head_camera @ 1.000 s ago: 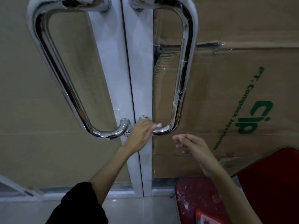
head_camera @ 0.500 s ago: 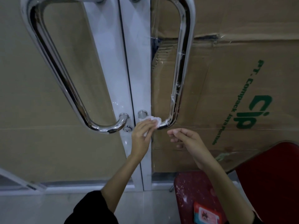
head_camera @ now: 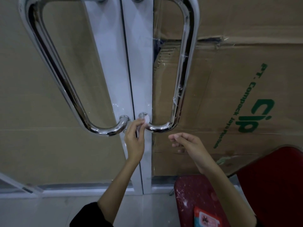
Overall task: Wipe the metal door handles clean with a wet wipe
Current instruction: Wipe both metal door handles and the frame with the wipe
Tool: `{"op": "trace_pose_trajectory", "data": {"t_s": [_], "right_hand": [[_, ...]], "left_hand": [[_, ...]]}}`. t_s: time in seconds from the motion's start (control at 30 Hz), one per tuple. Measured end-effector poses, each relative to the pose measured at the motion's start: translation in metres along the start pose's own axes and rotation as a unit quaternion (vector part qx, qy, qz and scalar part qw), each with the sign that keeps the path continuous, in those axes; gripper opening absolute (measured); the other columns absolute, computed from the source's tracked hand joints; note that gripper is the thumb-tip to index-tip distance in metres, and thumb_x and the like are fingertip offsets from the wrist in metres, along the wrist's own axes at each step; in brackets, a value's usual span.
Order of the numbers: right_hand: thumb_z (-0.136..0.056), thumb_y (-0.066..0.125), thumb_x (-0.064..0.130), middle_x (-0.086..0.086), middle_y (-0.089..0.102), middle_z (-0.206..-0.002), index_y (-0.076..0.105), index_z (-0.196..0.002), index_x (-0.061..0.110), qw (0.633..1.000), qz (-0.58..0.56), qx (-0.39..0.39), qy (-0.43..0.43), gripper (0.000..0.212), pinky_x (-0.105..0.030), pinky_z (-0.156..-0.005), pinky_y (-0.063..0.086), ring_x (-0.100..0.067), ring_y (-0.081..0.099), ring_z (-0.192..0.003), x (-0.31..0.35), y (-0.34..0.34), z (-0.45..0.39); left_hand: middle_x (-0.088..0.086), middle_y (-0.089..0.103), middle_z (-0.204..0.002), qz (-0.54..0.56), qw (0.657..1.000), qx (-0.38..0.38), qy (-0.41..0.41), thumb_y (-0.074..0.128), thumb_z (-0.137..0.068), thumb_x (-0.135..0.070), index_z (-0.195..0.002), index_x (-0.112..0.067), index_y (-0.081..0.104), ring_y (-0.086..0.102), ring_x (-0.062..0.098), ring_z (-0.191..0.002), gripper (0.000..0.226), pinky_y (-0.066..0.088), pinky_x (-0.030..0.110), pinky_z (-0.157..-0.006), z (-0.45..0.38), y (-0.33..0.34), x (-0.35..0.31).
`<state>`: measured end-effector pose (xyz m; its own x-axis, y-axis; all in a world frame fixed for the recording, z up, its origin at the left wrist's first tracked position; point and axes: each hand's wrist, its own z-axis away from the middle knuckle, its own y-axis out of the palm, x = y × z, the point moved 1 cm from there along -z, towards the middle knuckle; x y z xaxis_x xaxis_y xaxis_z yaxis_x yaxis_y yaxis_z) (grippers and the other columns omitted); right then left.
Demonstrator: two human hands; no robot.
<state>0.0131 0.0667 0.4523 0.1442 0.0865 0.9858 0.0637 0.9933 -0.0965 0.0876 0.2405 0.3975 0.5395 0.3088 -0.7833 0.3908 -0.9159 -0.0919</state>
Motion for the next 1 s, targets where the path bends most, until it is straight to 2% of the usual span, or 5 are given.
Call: {"op": "trace_pose_trajectory", "data": {"t_s": [0.2, 0.37, 0.47, 0.7, 1.0], "right_hand": [[-0.095, 0.052, 0.020, 0.005, 0.070, -0.092, 0.072, -0.097, 0.014, 1.000, -0.002, -0.004, -0.005, 0.021, -0.023, -0.070, 0.045, -0.007, 0.061, -0.079, 0.003, 0.000, -0.001], [-0.095, 0.052, 0.020, 0.002, 0.070, -0.095, 0.071, -0.099, 0.011, 1.000, -0.010, -0.022, -0.006, 0.022, -0.025, -0.071, 0.045, -0.009, 0.061, -0.082, 0.002, -0.009, 0.000], [-0.095, 0.052, 0.020, 0.002, 0.070, -0.096, 0.072, -0.096, 0.015, 0.999, -0.026, -0.036, 0.000, 0.020, -0.024, -0.070, 0.044, -0.010, 0.061, -0.082, 0.001, -0.010, -0.001], [-0.095, 0.052, 0.016, 0.006, 0.070, -0.090, 0.071, -0.091, 0.018, 0.999, -0.034, -0.030, 0.007, 0.020, -0.022, -0.067, 0.044, -0.008, 0.060, -0.078, 0.000, -0.002, -0.002], [-0.096, 0.051, 0.017, -0.004, 0.068, -0.098, 0.070, -0.090, 0.016, 0.995, -0.081, -0.049, 0.026, 0.020, -0.024, -0.065, 0.050, -0.011, 0.062, -0.077, -0.001, -0.002, 0.003]], "left_hand": [[-0.005, 0.070, -0.103, -0.059, 0.986, 0.122, 0.096, 0.062, -0.087, -0.016, -0.097, -0.008, 0.071, 0.061, 0.002, -0.101, 0.016, 0.037, 0.019, -0.104, 0.011, 0.029, -0.019], [-0.003, 0.071, -0.078, -0.129, 0.981, 0.132, 0.060, 0.061, -0.090, -0.027, -0.087, -0.015, 0.073, 0.055, 0.004, -0.072, 0.017, 0.048, 0.032, -0.074, -0.017, 0.022, -0.017], [-0.005, 0.066, -0.070, -0.132, 0.981, 0.132, 0.056, 0.059, -0.092, -0.022, -0.090, -0.014, 0.073, 0.051, 0.009, -0.066, 0.017, 0.044, 0.031, -0.074, -0.006, 0.039, -0.032], [0.007, 0.065, -0.123, -0.142, 0.962, 0.146, 0.184, 0.055, -0.077, 0.018, -0.121, -0.006, 0.064, 0.053, 0.012, -0.120, 0.051, 0.036, 0.024, -0.106, 0.017, 0.022, -0.005], [-0.012, 0.062, -0.118, -0.025, 0.994, 0.106, 0.017, 0.049, -0.087, 0.013, -0.119, -0.009, 0.064, 0.055, -0.012, -0.110, 0.042, 0.045, 0.014, -0.095, 0.050, 0.026, -0.030]]}}
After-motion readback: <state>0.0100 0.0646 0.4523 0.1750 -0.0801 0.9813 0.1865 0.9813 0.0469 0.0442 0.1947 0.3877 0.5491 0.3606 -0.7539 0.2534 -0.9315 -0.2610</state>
